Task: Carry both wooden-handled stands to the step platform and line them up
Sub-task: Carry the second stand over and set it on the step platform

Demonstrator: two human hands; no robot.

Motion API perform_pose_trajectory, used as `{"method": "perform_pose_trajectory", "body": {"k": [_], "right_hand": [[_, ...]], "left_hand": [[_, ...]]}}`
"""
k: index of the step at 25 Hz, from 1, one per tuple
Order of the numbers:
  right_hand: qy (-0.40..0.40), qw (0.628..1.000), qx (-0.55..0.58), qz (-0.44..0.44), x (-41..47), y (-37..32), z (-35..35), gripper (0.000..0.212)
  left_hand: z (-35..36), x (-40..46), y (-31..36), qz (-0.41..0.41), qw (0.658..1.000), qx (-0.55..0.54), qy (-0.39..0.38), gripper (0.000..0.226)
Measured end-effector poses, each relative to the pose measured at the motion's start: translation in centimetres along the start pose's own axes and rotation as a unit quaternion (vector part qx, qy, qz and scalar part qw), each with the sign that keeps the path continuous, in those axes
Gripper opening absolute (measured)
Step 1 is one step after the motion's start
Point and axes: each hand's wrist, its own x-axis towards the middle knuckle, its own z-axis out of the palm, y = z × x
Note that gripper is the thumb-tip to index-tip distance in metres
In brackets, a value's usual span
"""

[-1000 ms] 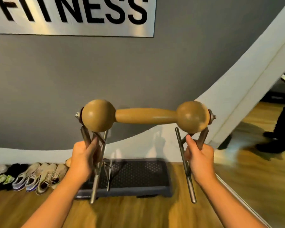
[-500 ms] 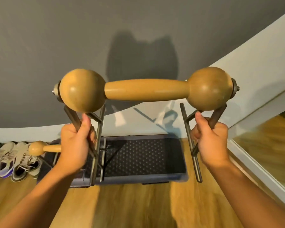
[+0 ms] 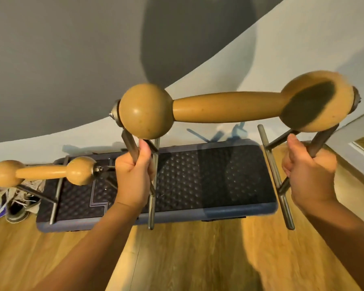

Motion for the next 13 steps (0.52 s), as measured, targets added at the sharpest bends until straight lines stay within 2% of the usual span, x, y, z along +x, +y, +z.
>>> {"method": "perform_pose_trajectory", "body": {"k": [4,7,11,13], "right_hand": [[0.003,1.0,-0.017,0.009,2.0,5.4,1.1,0.046],[-0.002,1.0,-0.022,0.018,3.5,9.2,2.4,0.045],[-0.018,0.999,0.018,0.024,5.4,12.8,4.1,0.042],[-0.017,0.999,0.035,0.017,6.4,14.2,4.6,0.042]], "left_hand": [[0.9,0.6,-6.9,-0.004,1.0,-0.026,-0.016,0.049],[1.0,1.1,-11.5,0.002,1.0,-0.026,-0.006,0.05],[1.4,2.4,-14.8,-0.002,0.999,-0.032,0.027,0.052],[1.8,3.4,-16.0,0.006,0.999,-0.027,0.018,0.054]]}}
